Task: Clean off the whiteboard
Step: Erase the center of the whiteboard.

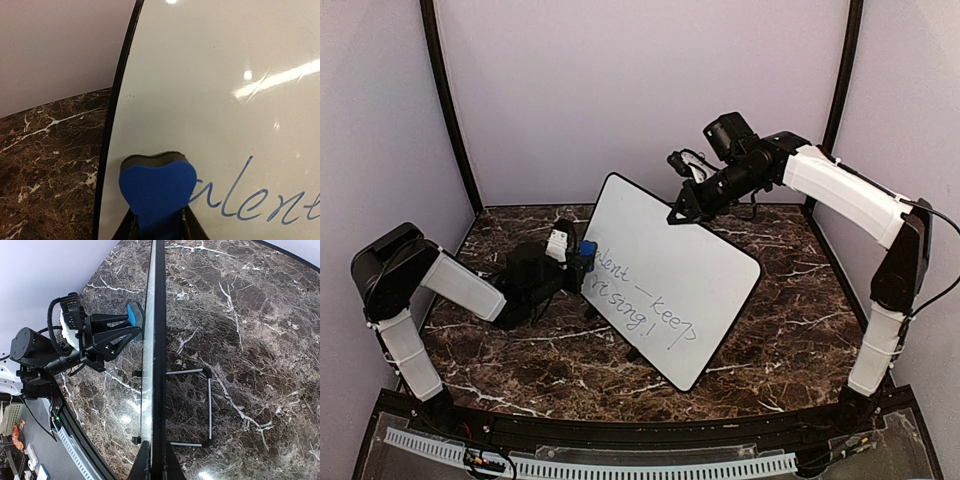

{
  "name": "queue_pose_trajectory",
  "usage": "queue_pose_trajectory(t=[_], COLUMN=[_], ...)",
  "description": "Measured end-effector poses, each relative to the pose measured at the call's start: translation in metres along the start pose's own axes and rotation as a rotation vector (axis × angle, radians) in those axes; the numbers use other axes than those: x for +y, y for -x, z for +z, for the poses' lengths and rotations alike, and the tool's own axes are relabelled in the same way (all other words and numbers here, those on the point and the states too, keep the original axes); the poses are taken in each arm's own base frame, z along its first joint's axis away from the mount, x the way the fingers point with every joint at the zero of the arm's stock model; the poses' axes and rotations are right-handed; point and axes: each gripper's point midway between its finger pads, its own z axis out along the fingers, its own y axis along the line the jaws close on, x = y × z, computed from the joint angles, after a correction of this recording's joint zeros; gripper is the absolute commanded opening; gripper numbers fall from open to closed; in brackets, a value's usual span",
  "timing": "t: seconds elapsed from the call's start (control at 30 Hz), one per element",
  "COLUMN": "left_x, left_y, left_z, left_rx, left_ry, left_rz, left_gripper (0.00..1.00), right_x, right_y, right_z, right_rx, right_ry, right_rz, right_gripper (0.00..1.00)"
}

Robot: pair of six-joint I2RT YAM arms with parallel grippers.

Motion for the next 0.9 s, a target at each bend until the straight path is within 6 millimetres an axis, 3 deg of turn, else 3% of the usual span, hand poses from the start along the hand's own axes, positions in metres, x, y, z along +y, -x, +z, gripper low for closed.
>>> queue_pose_trajectory(t=[0.2, 0.5, 0.77, 0.9], left_x=[0.007, 0.045, 0.042, 0.030], left_y=[0.002, -0.004, -0.004, 0.000], left_z=[-0.002, -0.003, 0.000, 0.003], left_rx=[-0.014, 0.015, 0.027, 0.022], left_ry=[0.048, 0.154, 0.135, 0.116], left_rz=[-0.009, -0.011, 0.002, 0.030], left_gripper=[0.00, 0.00, 0.00, 0.00], right_x=[0.001, 0.005, 0.004, 0.004], right_y=[0.001, 0.003, 0.003, 0.002], right_z=[0.000, 0.001, 0.002, 0.001], right_rx=[-0.004, -0.012, -0.012, -0.010], right_ry=[0.005, 0.015, 0.012, 0.005], right_rz=[-0.007, -0.030, -0.026, -0.017], right_gripper=[0.00, 0.00, 0.00, 0.00])
